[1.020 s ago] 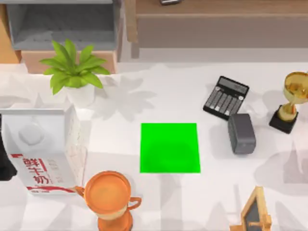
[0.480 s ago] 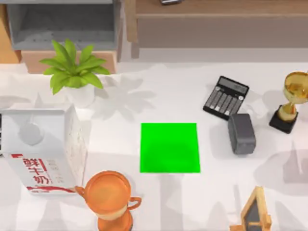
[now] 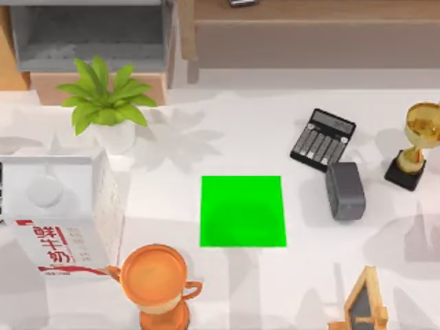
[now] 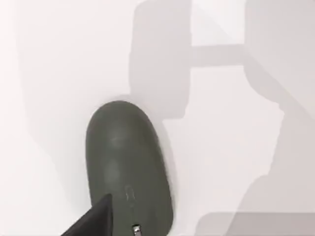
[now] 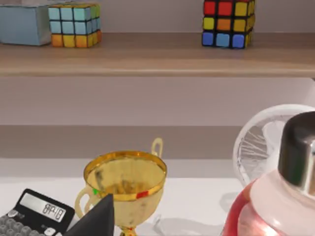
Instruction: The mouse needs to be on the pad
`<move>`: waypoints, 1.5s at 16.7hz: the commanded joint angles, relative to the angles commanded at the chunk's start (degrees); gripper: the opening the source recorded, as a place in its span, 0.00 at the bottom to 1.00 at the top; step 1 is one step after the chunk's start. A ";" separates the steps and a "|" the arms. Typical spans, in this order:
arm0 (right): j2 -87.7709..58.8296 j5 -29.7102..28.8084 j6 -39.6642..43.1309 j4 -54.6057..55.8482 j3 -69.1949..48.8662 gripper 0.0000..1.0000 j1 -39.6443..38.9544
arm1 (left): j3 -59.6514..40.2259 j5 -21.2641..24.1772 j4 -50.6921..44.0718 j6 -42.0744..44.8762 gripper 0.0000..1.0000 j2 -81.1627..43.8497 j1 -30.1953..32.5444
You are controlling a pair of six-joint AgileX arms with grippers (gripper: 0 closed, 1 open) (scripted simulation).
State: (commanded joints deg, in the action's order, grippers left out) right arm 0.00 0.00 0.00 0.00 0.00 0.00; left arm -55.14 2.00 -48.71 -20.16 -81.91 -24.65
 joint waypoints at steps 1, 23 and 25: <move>0.00 0.00 0.00 0.00 0.00 1.00 0.00 | -1.26 -0.40 -3.24 -0.79 1.00 -2.69 -1.17; 0.00 0.00 0.00 0.00 0.00 1.00 0.00 | 8.43 -1.71 12.39 -2.75 1.00 -18.46 -4.58; 0.00 0.00 0.00 0.00 0.00 1.00 0.00 | 8.71 -1.71 12.81 -2.74 1.00 -18.68 -4.58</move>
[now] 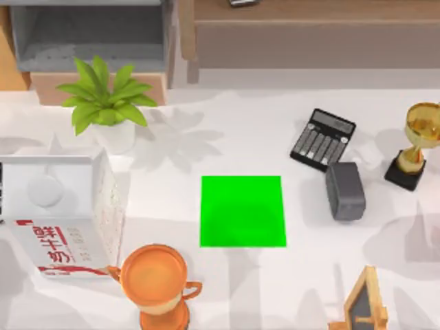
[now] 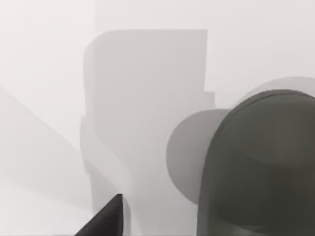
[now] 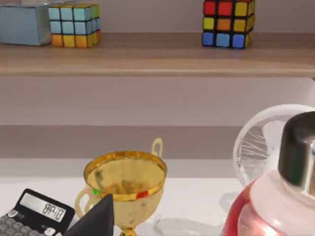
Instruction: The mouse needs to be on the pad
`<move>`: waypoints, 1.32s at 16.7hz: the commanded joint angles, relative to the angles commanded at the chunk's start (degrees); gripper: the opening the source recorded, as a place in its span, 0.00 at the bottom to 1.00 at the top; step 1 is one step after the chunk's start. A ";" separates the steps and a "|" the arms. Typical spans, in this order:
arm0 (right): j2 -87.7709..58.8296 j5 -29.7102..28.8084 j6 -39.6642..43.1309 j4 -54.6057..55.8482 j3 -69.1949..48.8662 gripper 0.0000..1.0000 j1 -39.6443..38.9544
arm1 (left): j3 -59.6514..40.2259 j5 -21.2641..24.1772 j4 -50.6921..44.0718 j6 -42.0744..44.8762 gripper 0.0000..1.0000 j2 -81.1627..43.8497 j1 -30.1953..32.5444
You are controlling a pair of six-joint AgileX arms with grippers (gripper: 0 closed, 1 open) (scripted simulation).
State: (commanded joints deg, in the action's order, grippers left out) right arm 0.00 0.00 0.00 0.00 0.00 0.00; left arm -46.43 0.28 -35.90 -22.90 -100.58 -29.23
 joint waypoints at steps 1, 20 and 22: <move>0.00 0.00 0.00 0.00 0.00 1.00 0.00 | 0.00 0.00 0.00 0.00 1.00 0.00 0.00; 0.00 0.00 0.00 0.00 0.00 1.00 0.00 | 0.00 0.00 0.00 0.00 0.00 0.00 0.00; 0.00 0.00 0.00 0.00 0.00 1.00 0.00 | 0.00 0.00 0.00 0.00 0.00 0.00 0.00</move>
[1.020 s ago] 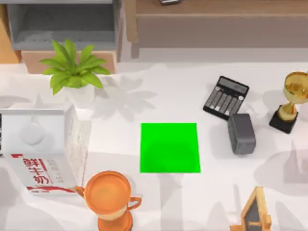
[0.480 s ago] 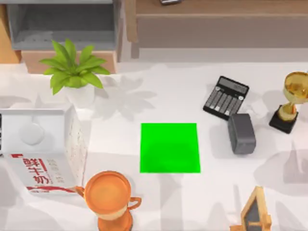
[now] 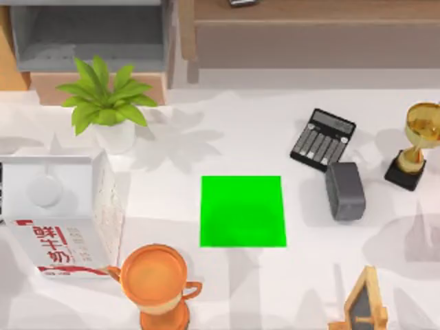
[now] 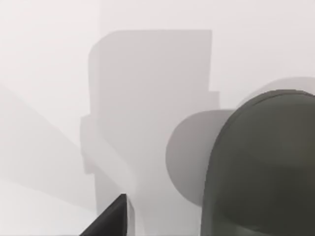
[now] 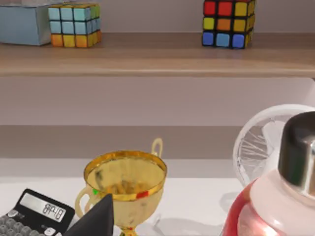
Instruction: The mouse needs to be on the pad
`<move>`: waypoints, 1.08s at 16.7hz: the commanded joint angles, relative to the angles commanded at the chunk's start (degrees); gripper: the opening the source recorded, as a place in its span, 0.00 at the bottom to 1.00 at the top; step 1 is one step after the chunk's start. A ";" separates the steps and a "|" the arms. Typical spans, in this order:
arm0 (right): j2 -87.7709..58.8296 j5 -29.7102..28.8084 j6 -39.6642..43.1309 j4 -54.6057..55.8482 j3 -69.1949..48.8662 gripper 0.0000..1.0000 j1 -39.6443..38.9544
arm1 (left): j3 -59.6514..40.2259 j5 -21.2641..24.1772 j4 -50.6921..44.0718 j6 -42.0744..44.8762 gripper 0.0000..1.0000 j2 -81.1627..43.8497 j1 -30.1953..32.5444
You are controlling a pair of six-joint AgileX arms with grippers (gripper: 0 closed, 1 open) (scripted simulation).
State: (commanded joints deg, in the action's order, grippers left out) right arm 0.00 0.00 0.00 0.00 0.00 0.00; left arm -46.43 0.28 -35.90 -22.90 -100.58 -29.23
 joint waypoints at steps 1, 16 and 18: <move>0.00 0.00 0.00 0.00 0.00 1.00 0.00 | 0.00 0.00 0.00 0.00 0.00 0.00 0.00; 0.00 0.00 0.00 0.00 0.00 1.00 0.00 | -16.23 -0.91 -27.17 -0.12 0.00 12.48 0.21; 0.00 0.00 0.00 0.00 0.00 1.00 0.00 | -16.08 -0.94 -27.04 -0.02 0.00 12.26 0.09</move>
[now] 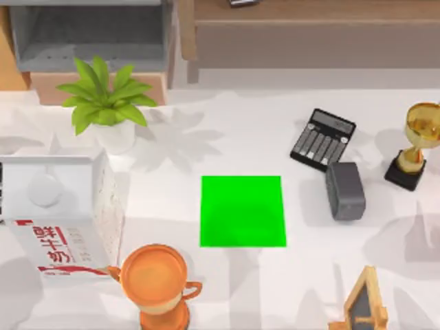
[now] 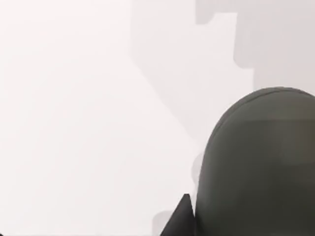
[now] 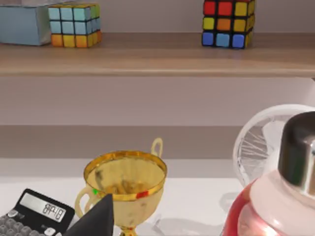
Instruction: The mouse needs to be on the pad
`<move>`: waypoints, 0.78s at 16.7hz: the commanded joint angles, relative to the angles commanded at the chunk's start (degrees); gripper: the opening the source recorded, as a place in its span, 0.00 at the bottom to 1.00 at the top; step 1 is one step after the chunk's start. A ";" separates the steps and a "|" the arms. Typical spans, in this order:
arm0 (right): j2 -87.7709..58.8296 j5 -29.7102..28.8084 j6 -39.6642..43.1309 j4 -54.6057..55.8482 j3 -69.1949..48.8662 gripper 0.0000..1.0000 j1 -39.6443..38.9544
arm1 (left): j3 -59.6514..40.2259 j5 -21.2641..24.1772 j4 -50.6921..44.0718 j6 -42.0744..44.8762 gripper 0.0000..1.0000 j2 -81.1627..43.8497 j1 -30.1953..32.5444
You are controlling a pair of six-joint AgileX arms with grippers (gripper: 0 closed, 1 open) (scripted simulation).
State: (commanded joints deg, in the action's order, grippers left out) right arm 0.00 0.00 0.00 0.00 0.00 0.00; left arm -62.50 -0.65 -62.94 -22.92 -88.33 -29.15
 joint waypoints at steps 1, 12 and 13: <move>0.00 0.00 0.00 0.00 0.00 1.00 0.00 | 0.00 0.00 0.00 0.00 0.00 0.00 0.00; 0.00 0.00 0.00 0.00 0.00 1.00 0.00 | -15.51 2.19 0.83 33.87 0.00 -4.43 15.45; 0.00 0.00 0.00 0.00 0.00 1.00 0.00 | -17.81 2.46 0.81 39.33 0.00 -5.36 17.92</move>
State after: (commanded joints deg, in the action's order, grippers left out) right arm 0.00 0.00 0.00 0.00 0.00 0.00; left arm -80.31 1.80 -62.13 16.41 -93.68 -11.23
